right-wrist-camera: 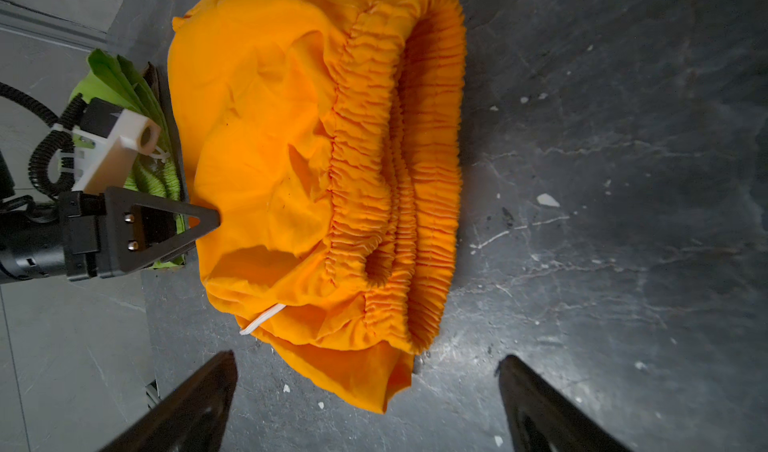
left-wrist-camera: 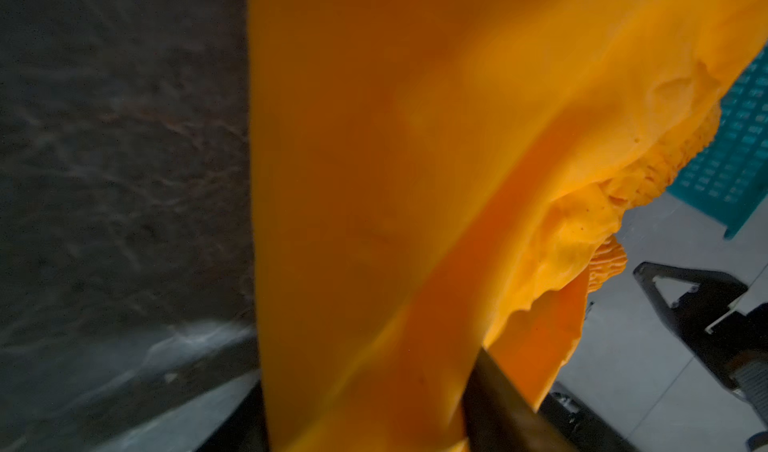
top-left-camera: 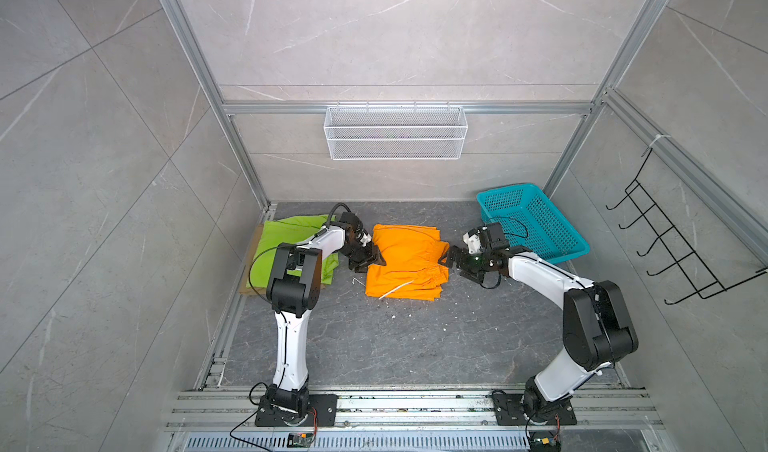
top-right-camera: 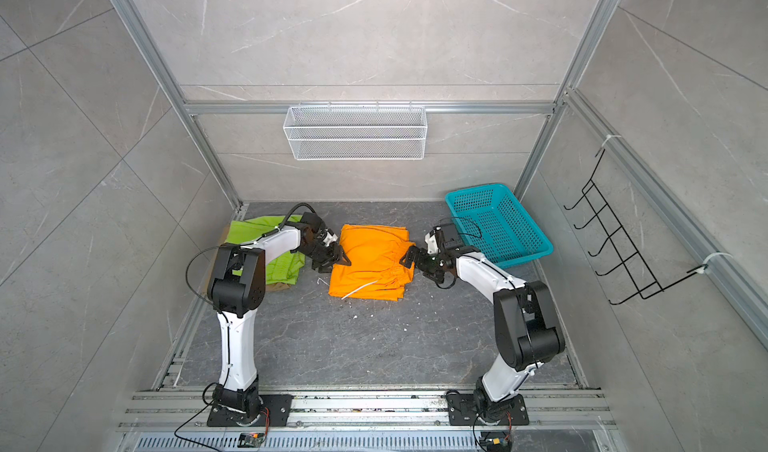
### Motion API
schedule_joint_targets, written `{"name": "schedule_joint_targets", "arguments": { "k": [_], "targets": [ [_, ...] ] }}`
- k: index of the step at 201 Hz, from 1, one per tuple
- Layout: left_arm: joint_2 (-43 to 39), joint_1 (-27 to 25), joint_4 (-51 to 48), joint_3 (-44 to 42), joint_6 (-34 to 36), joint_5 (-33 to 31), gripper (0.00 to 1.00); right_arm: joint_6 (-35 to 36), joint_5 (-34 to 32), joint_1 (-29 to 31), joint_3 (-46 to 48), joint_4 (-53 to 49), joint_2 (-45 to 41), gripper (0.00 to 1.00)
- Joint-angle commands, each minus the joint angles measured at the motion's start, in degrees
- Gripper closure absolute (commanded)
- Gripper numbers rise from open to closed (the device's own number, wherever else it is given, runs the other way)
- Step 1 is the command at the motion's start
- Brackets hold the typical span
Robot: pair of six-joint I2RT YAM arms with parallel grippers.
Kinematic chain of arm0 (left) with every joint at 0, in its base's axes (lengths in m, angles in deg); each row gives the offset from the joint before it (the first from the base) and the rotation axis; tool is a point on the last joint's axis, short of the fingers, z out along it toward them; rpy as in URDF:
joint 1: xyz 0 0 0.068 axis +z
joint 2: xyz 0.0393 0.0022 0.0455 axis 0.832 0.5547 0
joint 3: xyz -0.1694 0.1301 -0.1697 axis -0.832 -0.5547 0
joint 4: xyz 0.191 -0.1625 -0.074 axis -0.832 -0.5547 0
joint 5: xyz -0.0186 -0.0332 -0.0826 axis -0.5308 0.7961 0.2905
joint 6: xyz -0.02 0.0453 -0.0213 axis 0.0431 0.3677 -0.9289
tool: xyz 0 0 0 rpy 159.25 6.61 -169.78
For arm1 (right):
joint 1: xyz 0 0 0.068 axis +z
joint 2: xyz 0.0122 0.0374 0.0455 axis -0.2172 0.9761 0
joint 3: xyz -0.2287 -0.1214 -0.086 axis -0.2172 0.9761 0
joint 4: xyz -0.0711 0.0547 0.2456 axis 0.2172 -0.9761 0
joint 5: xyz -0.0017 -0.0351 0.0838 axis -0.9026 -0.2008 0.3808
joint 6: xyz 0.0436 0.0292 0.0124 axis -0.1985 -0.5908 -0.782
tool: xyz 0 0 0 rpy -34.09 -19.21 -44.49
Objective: Fold and stack the shorts
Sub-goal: 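Lift the folded orange shorts with the left gripper while the right gripper withdraws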
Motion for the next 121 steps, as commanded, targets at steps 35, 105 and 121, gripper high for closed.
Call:
{"name": "schedule_joint_targets", "arguments": {
  "k": [35, 105, 121],
  "targets": [
    [-0.84, -0.54, -11.33, 7.71, 6.31, -5.90, 1.00, -0.38, 0.41, -0.52, 0.96, 0.55, -3.42, 0.00],
    [-4.93, -1.10, -35.21, 23.08, 16.02, -41.96, 1.00, -3.60, 3.59, -0.48, 0.63, 3.64, -1.75, 0.00],
    [-6.33, -1.45, -37.50, 25.37, 17.34, -50.57, 1.00, -4.20, 4.38, -0.18, -0.17, 4.07, -0.65, 0.00]
  ]
}}
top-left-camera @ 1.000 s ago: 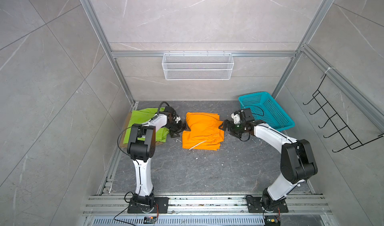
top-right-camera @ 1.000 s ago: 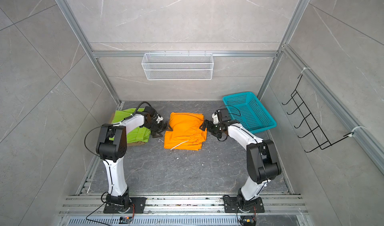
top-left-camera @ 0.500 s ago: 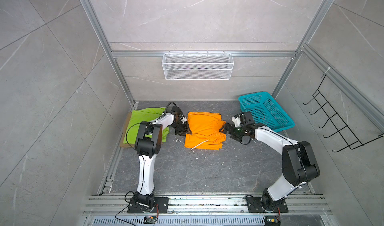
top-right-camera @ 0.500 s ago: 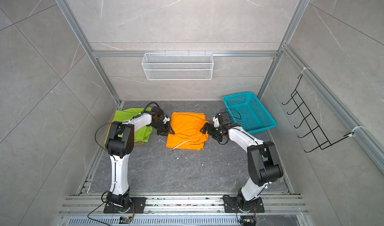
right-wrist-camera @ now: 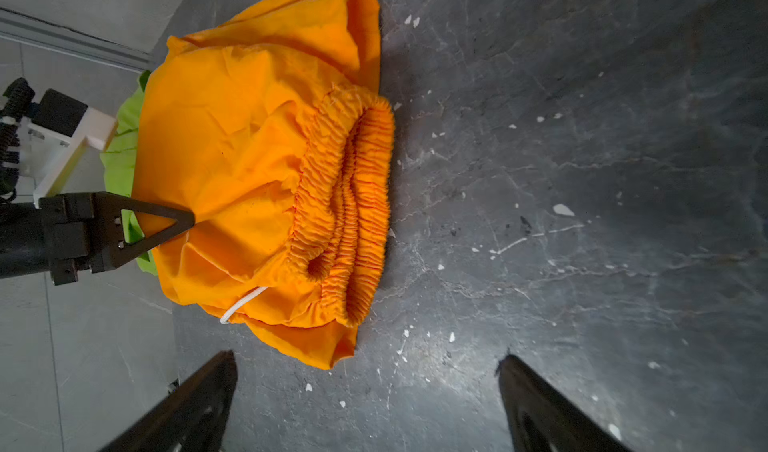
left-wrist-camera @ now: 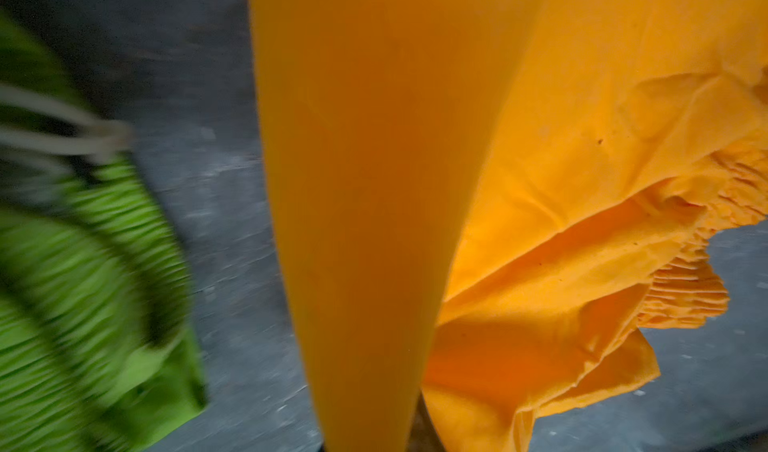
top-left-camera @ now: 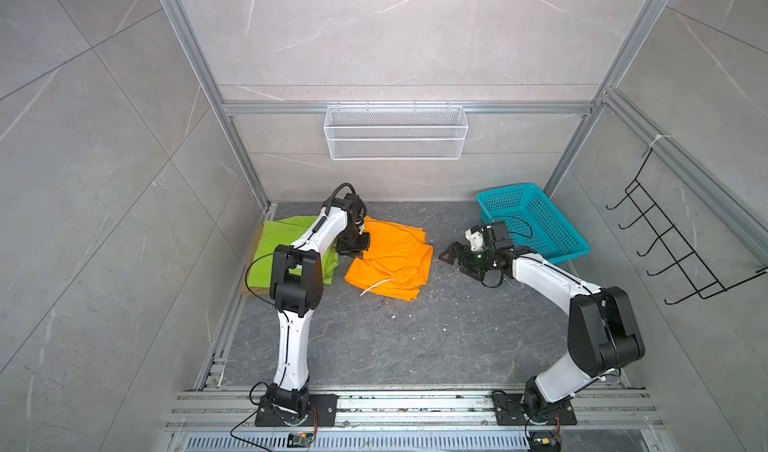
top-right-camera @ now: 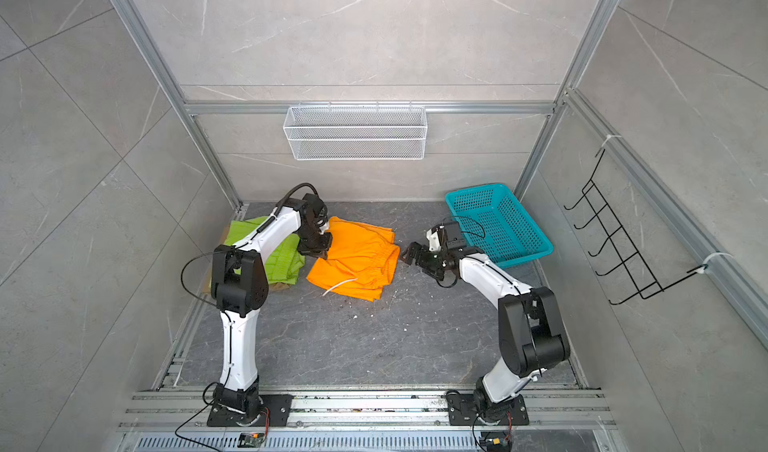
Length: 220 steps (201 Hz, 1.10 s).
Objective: Fold and stack the shorts
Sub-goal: 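Lift the folded orange shorts with the left gripper while the right gripper withdraws, then carry the orange shorts with the left gripper onto the lime-green stack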
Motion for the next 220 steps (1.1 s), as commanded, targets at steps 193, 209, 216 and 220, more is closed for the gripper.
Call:
{"name": "schedule_joint_targets", "arguments": {
  "k": [193, 209, 216, 220],
  "targets": [
    [-12.24, 12.53, -11.68, 16.48, 0.68, -17.68, 1.00, -2.93, -0.05, 16.10, -12.42, 2.08, 9.49, 0.00],
    [-13.02, 14.93, -11.23, 16.11, 2.06, -15.21, 1.00, -2.92, 0.29, 16.12, -12.43, 2.03, 9.56, 0.00],
    [-13.43, 15.81, -10.73, 15.77, 2.70, -14.97, 1.00, -2.93, 0.43, 16.13, -12.59, 1.95, 9.68, 0.00],
    [-13.76, 16.31, -10.15, 15.22, 3.15, -14.82, 1.00, -2.92, 0.52, 16.13, -12.59, 1.95, 9.65, 0.00]
  ]
}}
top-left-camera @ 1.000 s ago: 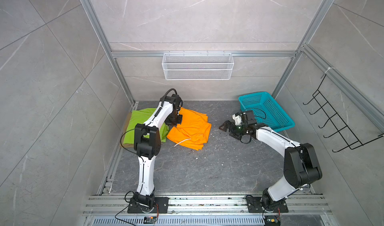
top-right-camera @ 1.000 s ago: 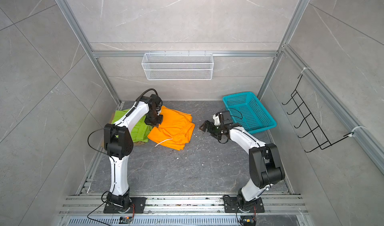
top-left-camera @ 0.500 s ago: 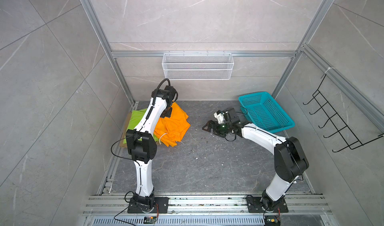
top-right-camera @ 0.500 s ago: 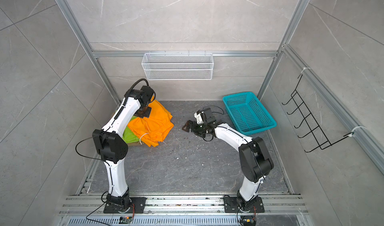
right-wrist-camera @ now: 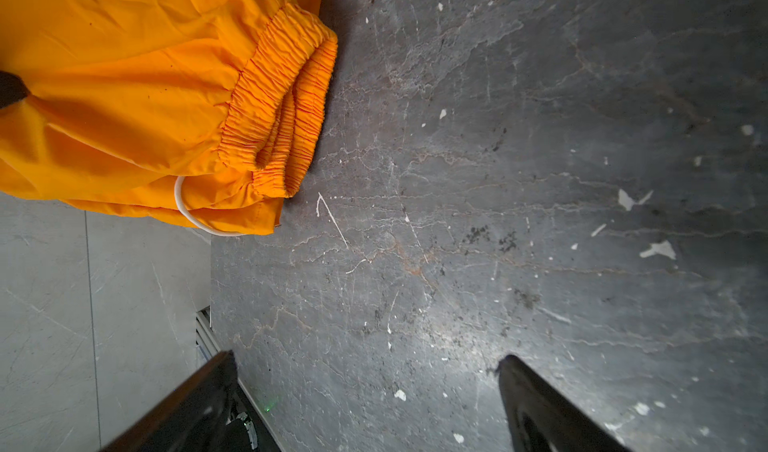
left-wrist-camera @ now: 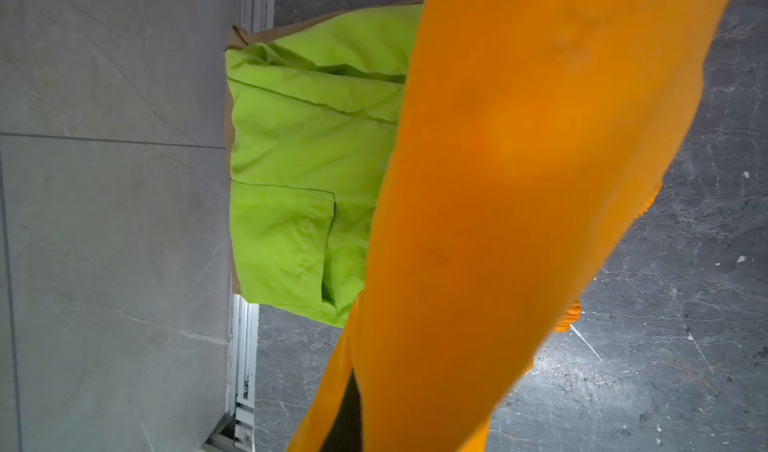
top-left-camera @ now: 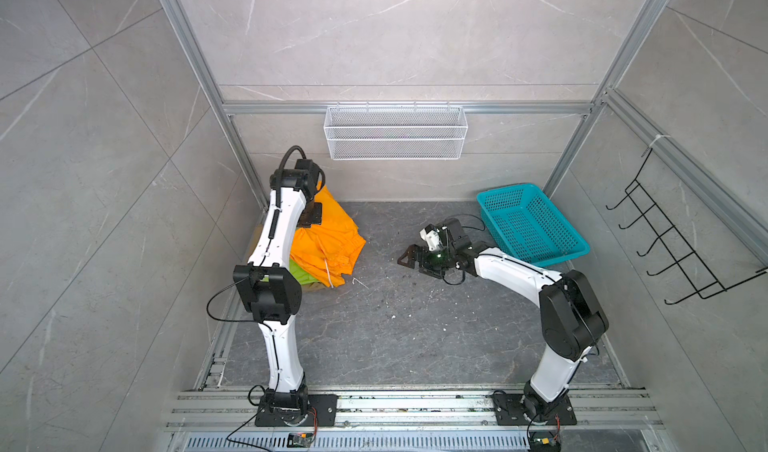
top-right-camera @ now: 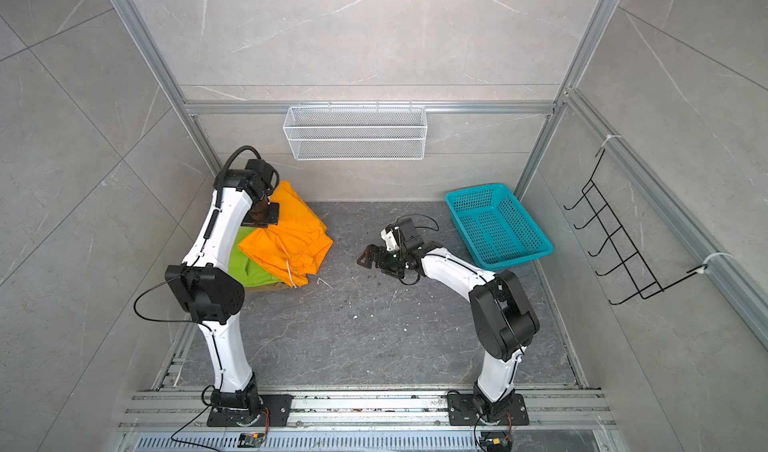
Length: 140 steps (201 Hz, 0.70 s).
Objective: Fold and stack the shorts
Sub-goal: 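Carry the orange shorts with the left gripper onto the lime-green stack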
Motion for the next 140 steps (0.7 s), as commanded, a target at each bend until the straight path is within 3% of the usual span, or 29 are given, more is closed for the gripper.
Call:
{"name": "schedule_joint_targets", "arguments": {
  "k": [1, 66, 140],
  "targets": [
    [-5.81, 3.17, 1.14, -0.27, 1.37, 3.66, 1.00, 0.23, -0.11, 0.24, -1.51, -0.15, -0.03, 0.00],
    [-8.81, 13.77, 15.07, -12.73, 7.68, 16.44, 1.00, -0.28, 1.91, 0.39, -4.74, -1.59, 2.17, 0.00],
    [1.18, 25.92, 17.74, -13.55, 5.17, 19.42, 1.00, 0.86, 2.42, 1.99, -9.45, -6.34, 5.69, 0.00]
  ]
}}
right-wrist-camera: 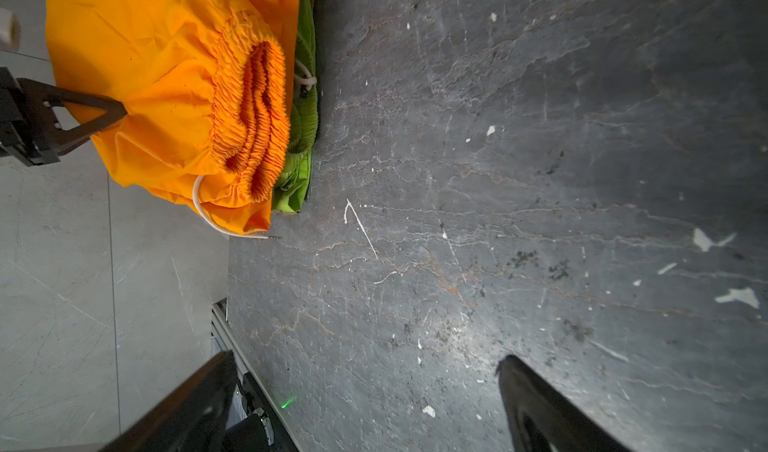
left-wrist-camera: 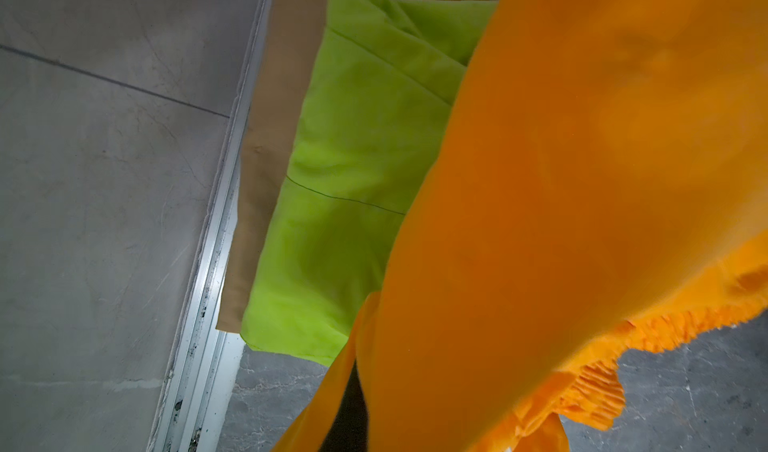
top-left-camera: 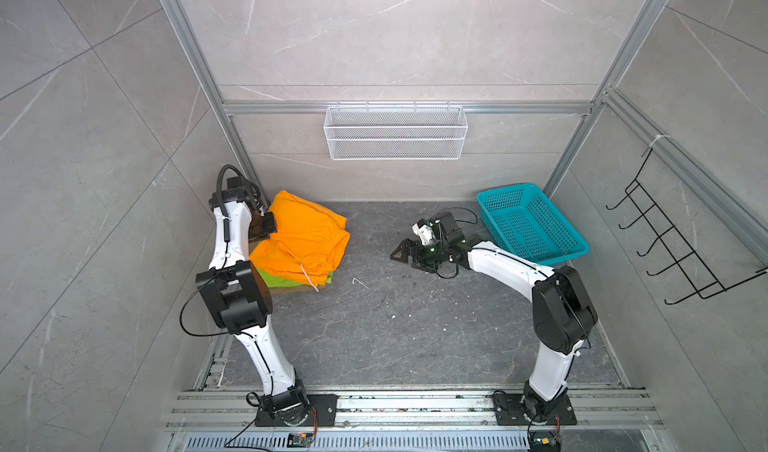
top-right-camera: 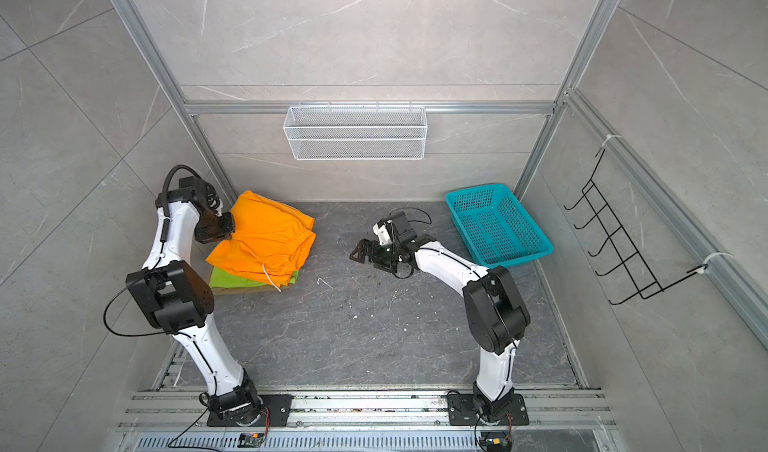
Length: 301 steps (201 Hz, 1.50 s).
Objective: Fold and stack the shorts
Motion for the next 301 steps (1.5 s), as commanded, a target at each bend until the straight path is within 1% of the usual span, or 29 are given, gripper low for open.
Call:
{"name": "schedule_joint_targets", "arguments": {
  "k": [1, 18, 63, 77, 88, 94, 97, 100, 101, 103, 104, 105, 106, 107, 109, 134, 150, 162, 181, 201, 217, 235, 245, 255, 265, 280, 301],
  "targets": [
    [2.23, 3.75, 2.59, 1.39, -1.38, 1.80, 1.00, 0.81, 0.67, 0.46, -2.03, -3.13, 1.53, 0.00],
    [4.24, 5.26, 2.93, 0.87, -2.51, 3.87, 1.00, 0.89, 0.53, 0.48, -2.15, -3.33, 2.06, 0.00],
    [8.46, 5.89, 4.03, -1.18, -4.85, 4.61, 1.00, 0.90, -0.22, 0.55, -3.70, -4.18, 3.20, 0.00],
    [8.97, 5.89, 3.31, -0.36, -5.74, 4.75, 0.91, 1.83, -0.98, 0.54, -4.80, -5.65, 2.98, 0.00],
    [8.23, 5.86, 3.47, -0.35, -6.35, 5.64, 0.85, 3.51, -2.78, 0.46, -6.41, -7.96, 2.41, 0.00],
    [7.39, 5.89, 3.88, -0.73, -6.64, 6.05, 0.78, 4.58, -4.03, 0.44, -7.46, -9.65, 1.93, 0.00],
    [6.90, 5.89, 4.25, -1.09, -6.89, 6.35, 0.70, 5.13, -4.80, 0.38, -7.85, -10.46, 1.64, 0.00],
    [6.22, 5.89, 4.54, -1.36, -7.07, 6.65, 0.59, 5.78, -5.56, 0.33, -8.41, -11.20, 1.29, 0.00],
    [6.06, 5.89, 4.74, -1.53, -7.11, 6.87, 0.55, 5.97, -5.77, 0.31, -8.54, -11.53, 1.20, 0.00],
    [5.59, 5.89, 4.99, -1.74, -7.25, 7.08, 0.31, 6.33, -6.28, 0.27, -8.73, -12.06, 0.98, 0.00],
    [5.35, 5.89, 5.15, -1.93, -7.38, 7.22, 0.17, 6.55, -6.53, 0.24, -8.97, -12.31, 0.82, 0.00],
    [5.14, 5.89, 5.31, -2.08, -7.44, 7.42, 0.09, 6.71, -6.74, 0.22, -9.13, -12.66, 0.70, 0.00],
    [4.91, 5.89, 5.48, -2.23, -7.52, 7.61, 0.05, 6.83, -6.93, 0.16, -9.34, -12.92, 0.55, 0.00],
    [4.79, 5.89, 5.70, -2.45, -7.60, 7.75, 0.02, 7.07, -7.16, 0.14, -9.54, -13.14, 0.43, 0.00],
    [4.35, 5.89, 6.00, -2.76, -7.71, 8.16, 0.01, 7.40, -7.62, 0.01, -9.84, -13.67, 0.23, 0.00],
    [-1.34, 5.74, 10.34, -6.62, -10.07, 15.64, 0.00, 10.81, -12.69, -2.08, -12.64, -19.07, -3.66, 0.00],
    [-6.28, 5.32, 15.25, -11.11, -12.55, 20.86, 0.00, 12.88, -17.55, -3.96, -12.34, -20.98, -6.99, 0.00],
    [-10.89, 4.58, 20.28, -15.65, -14.12, 23.31, 0.00, 14.50, -23.28, -5.24, -11.42, -22.16, -9.77, 0.00],
    [-19.71, 1.54, 29.15, -24.61, -15.33, 22.55, 0.00, 16.31, -35.36, -7.55, -8.46, -22.94, -14.06, 0.00],
    [-27.99, -3.87, 37.14, -32.99, -14.47, 16.81, 0.00, 17.87, -46.79, -10.31, -2.48, -19.92, -18.28, 0.00],
    [-33.96, -8.35, 43.57, -40.48, -13.82, 10.00, 0.00, 20.52, -54.76, -12.24, 3.26, -15.52, -21.09, 0.00],
    [-39.72, -11.76, 52.31, -49.85, -13.22, 2.72, 0.00, 22.88, -62.31, -13.45, 9.13, -10.77, -23.03, 0.00],
    [-42.79, -13.92, 57.24, -56.00, -12.68, -2.38, 0.00, 22.45, -65.72, -13.96, 11.73, -9.00, -23.32, 0.00],
    [-45.68, -16.25, 64.11, -63.32, -12.17, -9.12, 0.00, 20.62, -69.33, -14.38, 13.95, -7.62, -22.88, 0.00],
    [-48.34, -17.88, 70.58, -70.10, -11.57, -13.35, 0.00, 19.70, -72.23, -14.57, 16.55, -5.50, -22.18, 0.00],
    [-49.77, -18.37, 76.77, -76.43, -10.02, -16.05, 0.00, 18.99, -75.70, -14.72, 19.88, -2.47, -20.81, 0.00],
    [-47.32, -18.46, 77.29, -80.59, -8.34, -21.88, 0.00, 18.20, -79.04, -14.75, 25.36, 2.87, -20.08, 0.00]
  ]
}}
